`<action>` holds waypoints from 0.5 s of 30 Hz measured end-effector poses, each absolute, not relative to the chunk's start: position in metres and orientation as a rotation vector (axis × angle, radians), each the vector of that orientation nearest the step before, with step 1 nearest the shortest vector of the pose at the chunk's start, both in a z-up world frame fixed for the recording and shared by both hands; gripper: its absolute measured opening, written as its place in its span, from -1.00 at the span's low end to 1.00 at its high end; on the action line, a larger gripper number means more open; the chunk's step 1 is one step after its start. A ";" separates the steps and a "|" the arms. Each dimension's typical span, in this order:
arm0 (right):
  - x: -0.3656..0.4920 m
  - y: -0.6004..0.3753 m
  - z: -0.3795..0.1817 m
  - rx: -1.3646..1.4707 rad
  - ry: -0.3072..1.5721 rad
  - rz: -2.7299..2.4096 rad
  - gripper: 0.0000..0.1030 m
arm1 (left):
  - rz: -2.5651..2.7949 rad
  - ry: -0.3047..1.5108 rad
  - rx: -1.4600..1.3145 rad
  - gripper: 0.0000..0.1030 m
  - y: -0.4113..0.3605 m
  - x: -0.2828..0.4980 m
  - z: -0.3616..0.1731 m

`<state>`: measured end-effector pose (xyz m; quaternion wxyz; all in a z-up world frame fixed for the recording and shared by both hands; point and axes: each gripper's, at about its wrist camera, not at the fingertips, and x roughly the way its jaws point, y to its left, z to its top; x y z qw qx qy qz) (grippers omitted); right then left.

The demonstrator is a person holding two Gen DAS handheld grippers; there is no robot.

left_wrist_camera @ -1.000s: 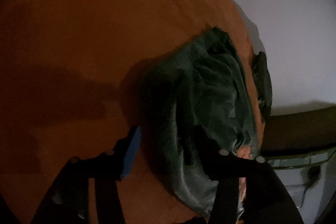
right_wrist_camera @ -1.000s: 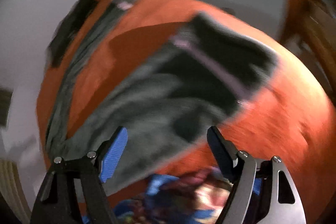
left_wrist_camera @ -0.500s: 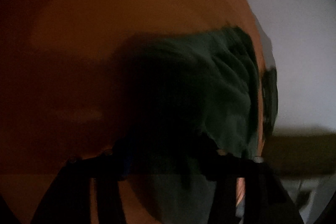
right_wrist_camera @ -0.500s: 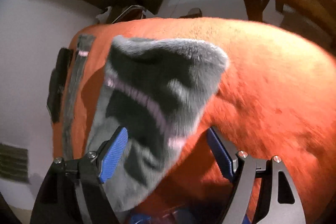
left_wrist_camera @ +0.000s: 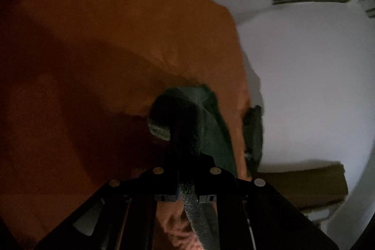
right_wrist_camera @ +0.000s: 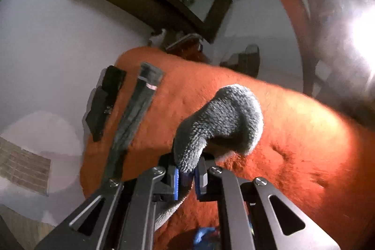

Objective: Fold clothes
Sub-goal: 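Grasp the striped cuff with the right tool and lift it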

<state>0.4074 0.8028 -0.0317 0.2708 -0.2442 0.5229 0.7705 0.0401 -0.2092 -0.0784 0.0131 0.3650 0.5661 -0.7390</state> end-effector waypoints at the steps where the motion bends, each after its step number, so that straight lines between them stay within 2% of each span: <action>1: 0.413 0.799 -0.021 -0.649 1.396 2.083 -0.84 | -2.302 1.766 1.136 -0.81 -0.211 0.047 -0.078; 6: 0.425 0.787 -0.007 -0.720 1.286 2.130 -0.84 | -2.298 1.776 1.129 -0.81 -0.220 0.081 -0.075; 8: 0.423 0.785 -0.013 -0.757 1.299 2.140 -0.84 | -2.275 1.803 1.130 -0.81 -0.222 0.087 -0.079; 11: 0.402 0.785 -0.022 -0.830 1.299 2.145 -0.84 | -2.266 1.733 1.194 -0.81 -0.204 0.043 -0.063; 15: 0.326 0.799 -0.003 -0.958 1.197 2.204 -0.84 | -2.252 1.637 1.276 -0.81 -0.179 -0.016 -0.042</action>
